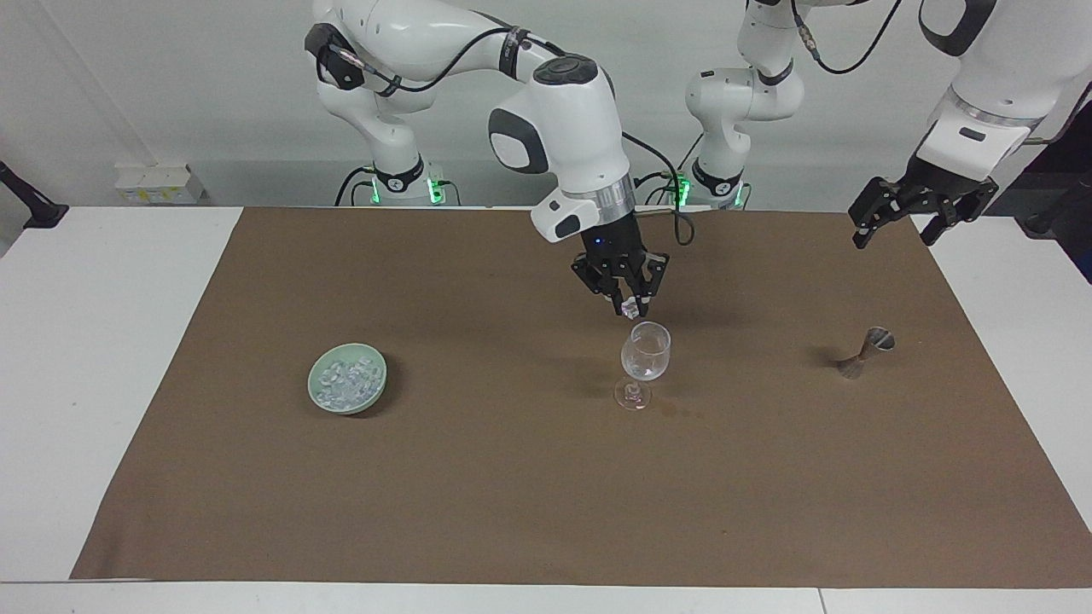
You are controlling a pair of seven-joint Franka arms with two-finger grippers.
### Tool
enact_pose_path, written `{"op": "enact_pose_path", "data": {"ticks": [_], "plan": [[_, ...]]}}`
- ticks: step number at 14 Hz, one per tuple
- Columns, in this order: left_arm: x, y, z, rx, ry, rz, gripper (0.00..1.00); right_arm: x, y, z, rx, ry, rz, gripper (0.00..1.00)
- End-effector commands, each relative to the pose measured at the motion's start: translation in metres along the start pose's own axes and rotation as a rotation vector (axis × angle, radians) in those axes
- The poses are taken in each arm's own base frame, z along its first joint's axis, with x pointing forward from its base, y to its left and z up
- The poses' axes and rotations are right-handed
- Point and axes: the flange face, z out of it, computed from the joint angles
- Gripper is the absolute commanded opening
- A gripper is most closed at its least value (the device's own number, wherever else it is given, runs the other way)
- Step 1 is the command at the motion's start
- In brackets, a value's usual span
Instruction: Pour wine and add ice with both arms
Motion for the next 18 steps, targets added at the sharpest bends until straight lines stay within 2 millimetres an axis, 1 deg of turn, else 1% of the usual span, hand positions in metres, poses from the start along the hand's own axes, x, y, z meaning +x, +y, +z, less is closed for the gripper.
{"op": "enact_pose_path", "data": {"ticks": [1, 2, 3, 5, 7, 9, 10, 11, 12, 16, 18], "plan": [[0.002, -0.005, 0.005, 0.013, 0.003, -0.011, 1.0, -0.003, -0.008, 0.006, 0.012, 0.011, 0.013, 0.0], [0.003, -0.005, 0.006, 0.01, 0.004, -0.011, 1.0, -0.003, -0.009, 0.007, 0.017, 0.018, 0.009, 0.0], [0.007, -0.004, 0.012, 0.009, -0.003, -0.01, 1.0, -0.002, -0.009, 0.016, 0.023, 0.023, 0.005, 0.0], [0.008, -0.004, 0.015, 0.002, -0.007, -0.01, 1.0, 0.0, -0.01, 0.018, 0.026, 0.037, 0.012, 0.0], [0.008, -0.003, 0.015, -0.006, -0.007, -0.009, 1.0, 0.002, -0.012, 0.017, 0.046, 0.054, 0.006, 0.0], [0.008, -0.005, 0.014, -0.006, -0.005, -0.005, 1.0, -0.002, -0.016, 0.022, 0.063, 0.064, -0.01, 0.0], [0.009, -0.01, 0.016, -0.006, -0.009, -0.014, 1.0, -0.002, -0.016, 0.025, 0.067, 0.072, -0.017, 0.0], [0.008, -0.013, 0.014, -0.007, -0.006, -0.018, 1.0, -0.002, -0.017, 0.032, 0.075, 0.075, -0.024, 0.0], [0.009, -0.013, 0.013, -0.007, -0.004, -0.019, 1.0, -0.005, -0.021, 0.034, 0.082, 0.074, -0.029, 0.0], [0.01, -0.012, 0.015, -0.007, -0.006, -0.017, 1.0, -0.006, -0.018, 0.043, 0.064, 0.081, -0.044, 0.0], [0.011, -0.01, 0.014, -0.009, 0.005, -0.006, 1.0, -0.01, -0.017, 0.047, 0.049, 0.078, -0.055, 0.0]]}}
